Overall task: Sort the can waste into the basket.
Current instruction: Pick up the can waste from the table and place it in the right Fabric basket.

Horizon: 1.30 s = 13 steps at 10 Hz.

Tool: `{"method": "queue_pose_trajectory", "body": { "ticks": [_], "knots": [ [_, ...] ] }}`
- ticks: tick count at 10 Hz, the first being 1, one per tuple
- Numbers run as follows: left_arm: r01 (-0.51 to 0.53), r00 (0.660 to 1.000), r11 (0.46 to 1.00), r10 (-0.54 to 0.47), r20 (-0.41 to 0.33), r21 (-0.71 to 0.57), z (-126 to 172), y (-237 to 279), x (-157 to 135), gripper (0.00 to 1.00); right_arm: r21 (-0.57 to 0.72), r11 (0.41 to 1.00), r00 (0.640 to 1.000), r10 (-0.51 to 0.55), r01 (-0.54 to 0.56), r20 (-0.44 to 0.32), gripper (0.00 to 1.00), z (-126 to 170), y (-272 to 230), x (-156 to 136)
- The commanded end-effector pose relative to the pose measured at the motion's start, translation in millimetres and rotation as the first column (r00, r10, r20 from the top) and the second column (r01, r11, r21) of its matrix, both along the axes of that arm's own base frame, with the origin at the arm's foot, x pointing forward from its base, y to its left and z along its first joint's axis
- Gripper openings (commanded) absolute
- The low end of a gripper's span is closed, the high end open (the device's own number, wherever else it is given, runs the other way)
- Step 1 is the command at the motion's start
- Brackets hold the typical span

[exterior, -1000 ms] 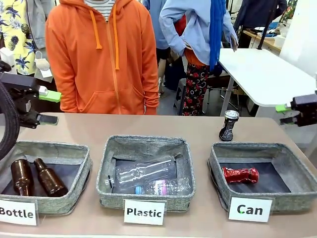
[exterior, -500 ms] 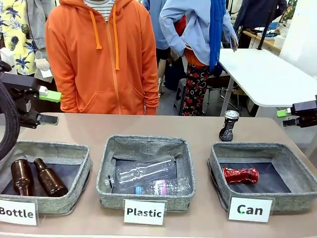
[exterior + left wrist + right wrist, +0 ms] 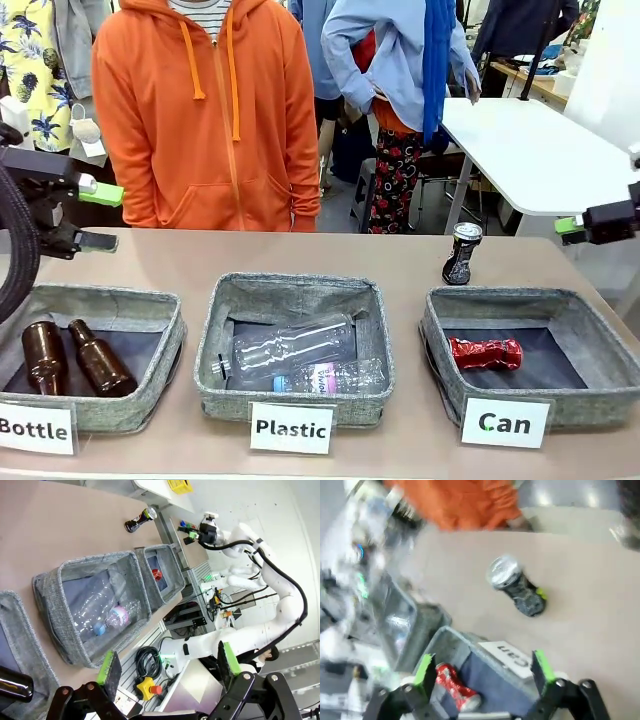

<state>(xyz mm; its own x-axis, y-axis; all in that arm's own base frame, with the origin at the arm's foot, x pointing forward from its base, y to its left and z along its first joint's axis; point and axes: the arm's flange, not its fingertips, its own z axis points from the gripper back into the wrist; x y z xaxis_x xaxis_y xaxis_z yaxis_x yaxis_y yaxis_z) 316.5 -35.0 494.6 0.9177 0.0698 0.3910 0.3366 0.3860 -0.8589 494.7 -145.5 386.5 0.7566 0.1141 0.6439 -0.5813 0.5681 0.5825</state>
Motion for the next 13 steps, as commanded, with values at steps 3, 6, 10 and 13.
{"method": "queue_pose_trajectory", "body": {
  "ticks": [3,6,10,13],
  "knots": [
    [0.002,1.0,1.0,-0.002,-0.007,-0.019,1.3,0.5,-4.7,1.0,-0.255,0.87,0.81,0.488,-0.422,0.325,1.0,-46.2,1.5,66.4],
    [0.002,1.0,1.0,-0.002,-0.007,-0.019,1.3,0.5,-4.7,1.0,-0.344,0.853,0.728,0.516,-0.392,0.451,1.0,-66.4,26.0,79.1],
    [0.002,1.0,1.0,-0.002,-0.007,-0.019,1.3,0.5,-4.7,1.0,-0.277,0.901,0.747,0.433,-0.335,0.504,1.0,-98.1,46.7,93.9],
    [0.002,1.0,1.0,-0.002,-0.007,-0.019,1.3,0.5,-4.7,1.0,-0.264,0.909,0.728,0.417,-0.323,0.545,1.0,-114.6,61.0,102.3]
  ]
}}
